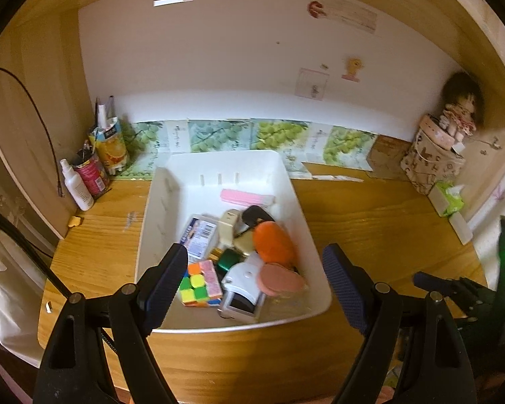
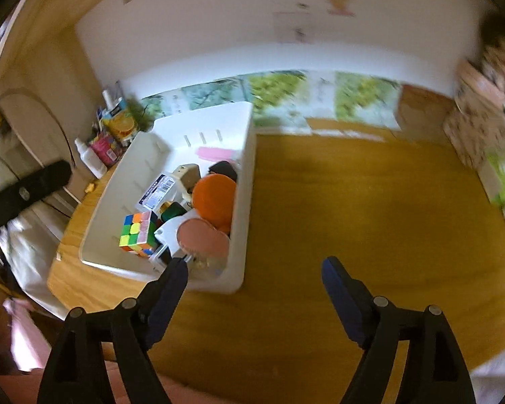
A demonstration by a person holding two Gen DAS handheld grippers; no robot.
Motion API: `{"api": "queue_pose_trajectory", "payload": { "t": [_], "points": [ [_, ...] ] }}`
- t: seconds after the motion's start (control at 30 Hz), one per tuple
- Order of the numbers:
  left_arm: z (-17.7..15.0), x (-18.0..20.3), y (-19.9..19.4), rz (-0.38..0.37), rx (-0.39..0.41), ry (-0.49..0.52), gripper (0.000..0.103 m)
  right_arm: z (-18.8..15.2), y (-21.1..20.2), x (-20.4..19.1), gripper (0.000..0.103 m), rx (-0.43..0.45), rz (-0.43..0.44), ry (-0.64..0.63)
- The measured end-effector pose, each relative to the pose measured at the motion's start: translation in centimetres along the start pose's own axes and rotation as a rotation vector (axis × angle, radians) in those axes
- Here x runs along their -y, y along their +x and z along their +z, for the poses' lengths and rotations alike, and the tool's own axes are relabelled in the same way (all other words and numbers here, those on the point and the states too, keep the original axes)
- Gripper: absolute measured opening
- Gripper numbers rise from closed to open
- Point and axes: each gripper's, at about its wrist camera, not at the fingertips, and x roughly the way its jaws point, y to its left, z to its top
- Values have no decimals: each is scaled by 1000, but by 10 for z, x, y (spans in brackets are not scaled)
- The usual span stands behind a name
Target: Organize rigid objects
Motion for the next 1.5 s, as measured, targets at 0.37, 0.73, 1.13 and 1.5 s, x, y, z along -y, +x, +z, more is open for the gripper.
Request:
{"api": "queue_pose_trajectory", "payload": {
  "t": [0.37, 0.73, 1.13, 1.5],
  "points": [
    [-12, 24, -26, 97, 67, 33, 102, -16, -68, -6, 91, 90, 3, 8],
    [-23, 32, -34, 196, 84, 40, 102, -25, -66, -5, 103, 77, -13, -12],
    [-31, 32, -32, 197, 34, 39, 102, -30, -63, -3, 103, 47, -5, 8],
    [-44, 27, -21, 205, -72, 10, 102, -40, -50, -3, 103, -47, 6, 30]
  ]
}}
